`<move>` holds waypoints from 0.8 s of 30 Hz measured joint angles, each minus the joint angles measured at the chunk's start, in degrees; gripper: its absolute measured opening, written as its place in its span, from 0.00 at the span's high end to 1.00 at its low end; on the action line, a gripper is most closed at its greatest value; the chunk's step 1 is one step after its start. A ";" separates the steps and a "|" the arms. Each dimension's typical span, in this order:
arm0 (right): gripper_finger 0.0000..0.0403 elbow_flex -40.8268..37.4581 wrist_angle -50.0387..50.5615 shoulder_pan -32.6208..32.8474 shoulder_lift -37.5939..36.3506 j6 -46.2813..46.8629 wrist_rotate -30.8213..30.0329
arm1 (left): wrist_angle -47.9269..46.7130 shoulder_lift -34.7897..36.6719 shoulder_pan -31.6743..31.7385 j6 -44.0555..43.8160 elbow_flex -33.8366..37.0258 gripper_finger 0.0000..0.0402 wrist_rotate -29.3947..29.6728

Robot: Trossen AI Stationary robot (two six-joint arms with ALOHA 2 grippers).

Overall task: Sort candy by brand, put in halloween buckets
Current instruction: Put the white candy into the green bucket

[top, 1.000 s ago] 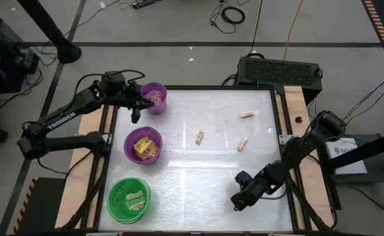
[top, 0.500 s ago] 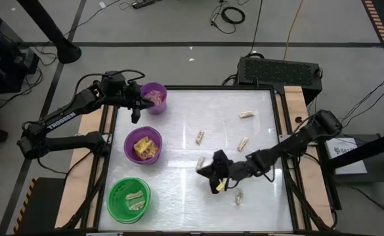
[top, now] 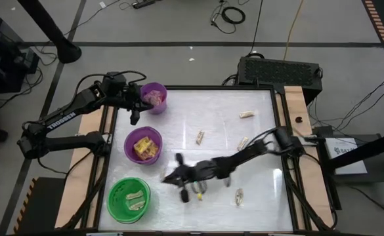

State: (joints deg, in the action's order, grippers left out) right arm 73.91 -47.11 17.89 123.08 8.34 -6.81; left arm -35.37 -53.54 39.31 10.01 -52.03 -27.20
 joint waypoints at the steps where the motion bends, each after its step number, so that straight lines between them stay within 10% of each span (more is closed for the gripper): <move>1: 1.00 3.85 1.68 -0.19 2.52 -1.59 0.42 | -0.10 -0.01 -0.02 0.55 0.00 0.94 -0.02; 11: 1.00 36.98 17.42 -3.35 20.91 -7.11 12.93 | -2.65 0.01 -0.04 6.02 0.00 0.94 -0.26; 24: 1.00 50.90 38.35 -3.58 22.52 -13.81 14.43 | -3.11 -0.02 -0.46 6.98 0.00 0.94 -0.26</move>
State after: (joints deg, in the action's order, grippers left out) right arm 124.81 -8.77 14.31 145.61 -5.47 7.62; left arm -38.48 -53.56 38.85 16.99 -52.03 -27.46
